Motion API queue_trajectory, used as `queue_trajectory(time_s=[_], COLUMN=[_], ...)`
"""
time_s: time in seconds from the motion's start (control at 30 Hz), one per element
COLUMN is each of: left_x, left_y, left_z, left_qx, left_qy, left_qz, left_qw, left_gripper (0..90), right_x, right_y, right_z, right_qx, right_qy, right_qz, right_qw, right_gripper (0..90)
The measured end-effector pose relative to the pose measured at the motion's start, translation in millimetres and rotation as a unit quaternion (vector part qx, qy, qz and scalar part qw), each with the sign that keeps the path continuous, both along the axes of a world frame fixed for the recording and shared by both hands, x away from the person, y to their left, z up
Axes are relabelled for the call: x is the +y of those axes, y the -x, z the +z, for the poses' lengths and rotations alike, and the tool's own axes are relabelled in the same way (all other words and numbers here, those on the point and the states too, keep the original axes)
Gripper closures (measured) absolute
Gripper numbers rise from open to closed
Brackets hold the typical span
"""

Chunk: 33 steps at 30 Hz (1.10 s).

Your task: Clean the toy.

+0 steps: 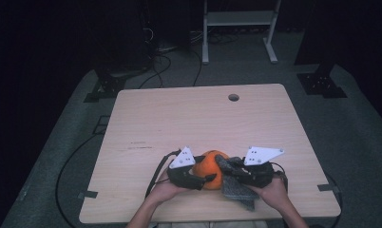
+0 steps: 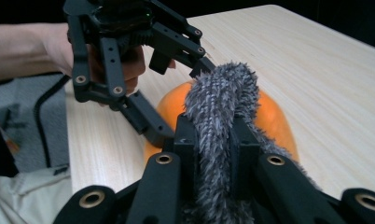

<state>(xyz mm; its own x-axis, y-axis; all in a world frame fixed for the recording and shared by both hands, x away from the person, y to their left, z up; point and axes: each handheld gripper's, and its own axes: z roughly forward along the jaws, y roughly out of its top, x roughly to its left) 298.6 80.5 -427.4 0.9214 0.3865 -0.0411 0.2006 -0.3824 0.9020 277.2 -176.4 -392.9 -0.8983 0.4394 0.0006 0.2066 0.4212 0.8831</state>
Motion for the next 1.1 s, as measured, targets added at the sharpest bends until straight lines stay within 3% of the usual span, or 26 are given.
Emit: queue_trajectory(time_s=[0.1, 0.2, 0.27, 0.33, 0.4, 0.57, 0.67, 0.7, 0.87, 0.9, 1.0, 1.1], left_x=[4.2, -2.7, -4.7, -8.5, -6.8, 4.2, 2.3, -2.5, -10.3, -10.3, -7.8, -6.0], left_y=[-1.8, 0.3, 0.0, 0.6, 2.1, -2.3, -2.7, -2.8, 1.1, 3.6, 4.2, 1.4], left_z=[1.0, 0.0, -0.3, -2.9, -2.4, 4.5, 5.3, 2.6, -2.7, -3.3, -2.8, 0.2], left_qx=[-0.008, -0.029, -0.026, -0.013, -0.016, 0.010, 0.004, -0.006, -0.006, -0.013, -0.012, -0.004], left_qy=[0.001, -0.015, -0.014, -0.008, -0.011, 0.008, -0.001, -0.024, -0.029, -0.036, -0.035, -0.009], left_qz=[-0.010, 0.009, 0.017, 0.020, 0.015, -0.023, -0.012, -0.001, -0.003, -0.010, -0.015, -0.003], left_qw=[0.9999, 0.9994, 0.9994, 0.9997, 0.9997, 0.9997, 0.9999, 0.9997, 0.9995, 0.9992, 0.9992, 0.9999], left_gripper=[24.2, 30.4, 32.6, 32.8, 32.7, 26.6, 21.6, 21.0, 31.8, 32.6, 33.1, 26.2], right_x=[-12.0, -19.1, -18.3, -7.0, 1.3, -15.3, -19.7, -19.2, -2.9, 5.5, 3.8, -15.7], right_y=[-10.4, -13.8, -11.9, -1.2, 1.9, -7.0, -5.2, -4.5, 4.0, 7.6, 5.7, -3.2], right_z=[-4.8, -7.5, -6.6, -1.1, 1.1, -2.4, -5.1, -4.8, 1.9, 6.0, 8.0, 3.9], right_qx=[0.013, 0.022, 0.017, -0.003, -0.018, -0.003, 0.002, 0.000, -0.020, -0.032, -0.033, -0.014], right_qy=[-0.001, -0.003, 0.000, 0.002, 0.020, 0.010, 0.012, 0.014, 0.037, 0.055, 0.055, 0.034], right_qz=[-0.028, -0.036, -0.036, -0.004, 0.003, -0.017, -0.011, -0.007, 0.007, 0.010, 0.000, -0.026], right_qw=[0.9995, 0.9991, 0.9992, 1.0000, 0.9996, 0.9998, 0.9999, 0.9999, 0.9991, 0.9979, 0.9980, 0.9990], right_gripper=[76.5, 76.4, 76.5, 76.4, 76.4, 76.5, 76.5, 76.5, 75.7, 76.0, 76.4, 76.4])
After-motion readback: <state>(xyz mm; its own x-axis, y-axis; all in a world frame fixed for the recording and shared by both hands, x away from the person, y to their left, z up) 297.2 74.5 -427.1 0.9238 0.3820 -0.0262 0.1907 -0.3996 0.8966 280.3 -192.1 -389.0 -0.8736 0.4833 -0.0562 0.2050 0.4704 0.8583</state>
